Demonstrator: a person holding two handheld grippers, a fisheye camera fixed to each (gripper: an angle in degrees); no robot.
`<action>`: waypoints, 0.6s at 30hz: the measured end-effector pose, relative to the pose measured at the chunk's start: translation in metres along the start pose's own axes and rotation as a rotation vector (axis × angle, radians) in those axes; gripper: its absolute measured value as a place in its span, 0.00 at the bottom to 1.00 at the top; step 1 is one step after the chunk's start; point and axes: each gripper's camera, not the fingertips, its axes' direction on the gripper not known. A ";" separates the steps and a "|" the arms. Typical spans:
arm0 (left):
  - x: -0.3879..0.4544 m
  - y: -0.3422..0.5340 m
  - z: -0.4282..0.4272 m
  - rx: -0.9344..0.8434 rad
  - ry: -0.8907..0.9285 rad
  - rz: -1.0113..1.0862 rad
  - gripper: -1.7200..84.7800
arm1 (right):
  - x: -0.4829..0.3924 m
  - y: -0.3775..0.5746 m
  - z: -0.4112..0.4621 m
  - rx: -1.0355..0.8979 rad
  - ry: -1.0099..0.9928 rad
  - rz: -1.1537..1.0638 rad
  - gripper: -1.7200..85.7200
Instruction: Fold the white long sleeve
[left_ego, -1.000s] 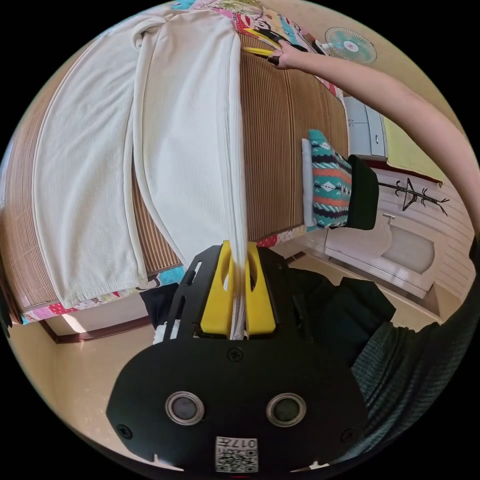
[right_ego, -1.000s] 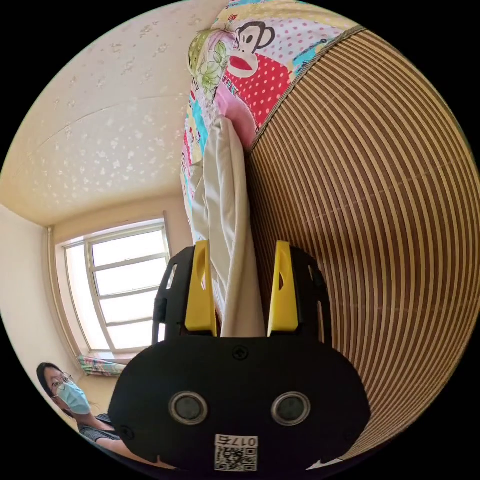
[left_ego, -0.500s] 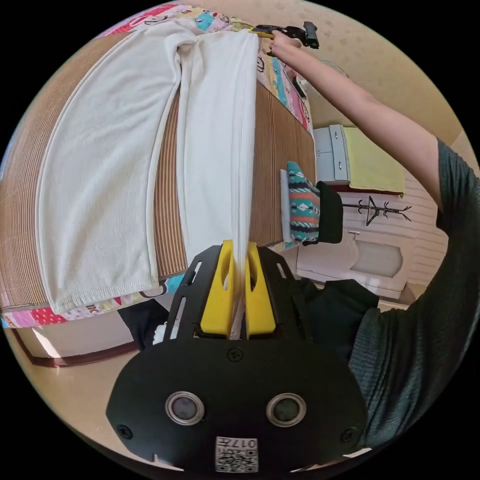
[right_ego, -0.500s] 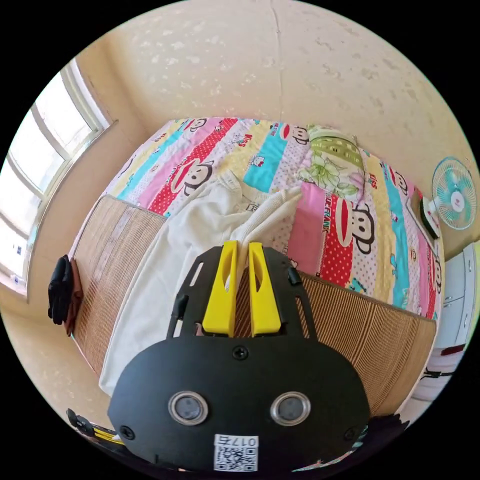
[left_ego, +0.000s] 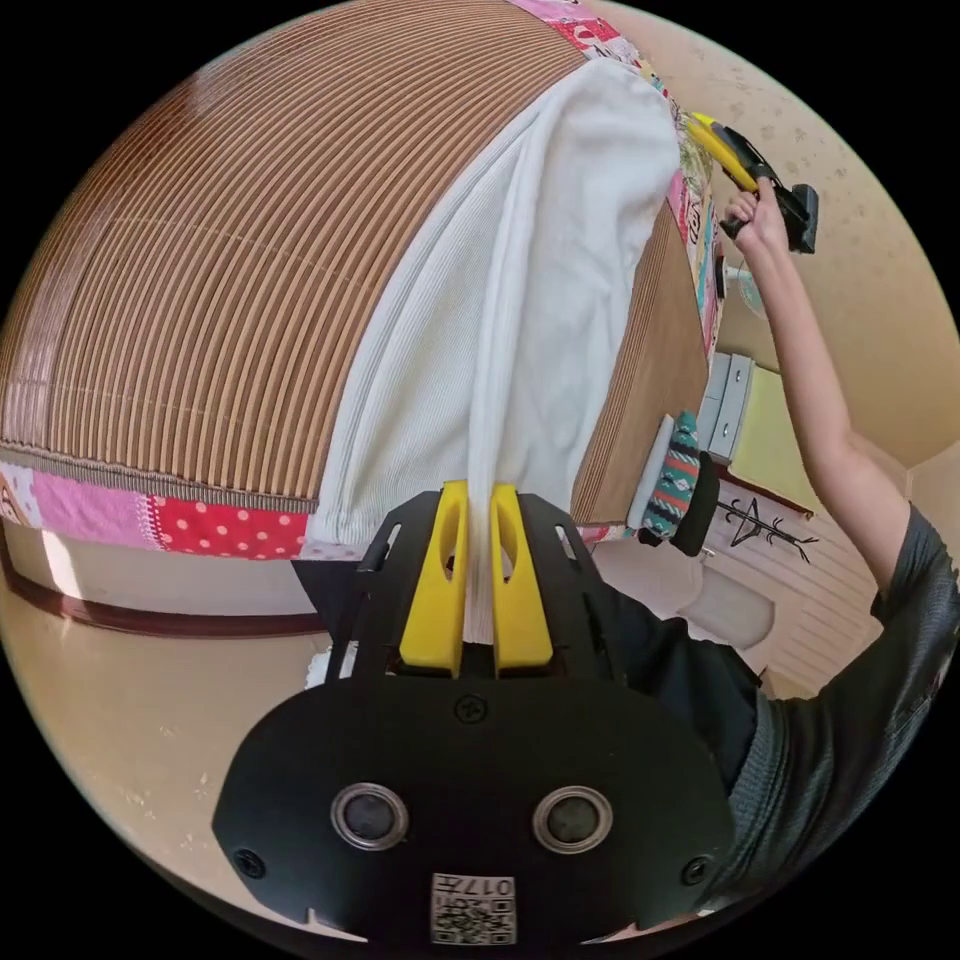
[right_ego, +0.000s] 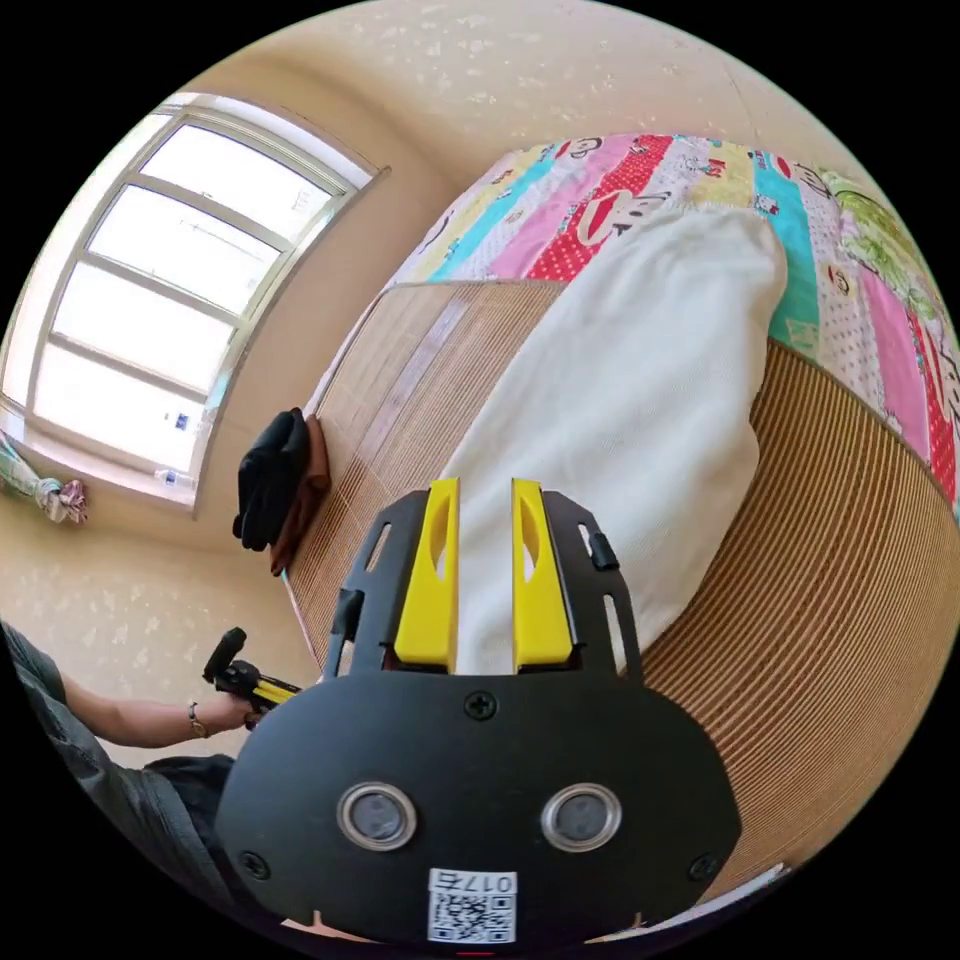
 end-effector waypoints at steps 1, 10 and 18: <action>0.000 -0.003 -0.005 -0.027 0.001 0.029 0.06 | 0.009 0.050 0.011 -0.045 -0.005 0.073 0.13; 0.023 -0.021 -0.032 -0.244 -0.113 0.172 0.07 | -0.013 0.269 0.084 -0.299 -0.176 0.418 0.11; 0.060 -0.028 -0.097 -0.395 -0.088 0.416 0.06 | -0.034 0.248 0.011 -0.206 -0.346 0.271 0.06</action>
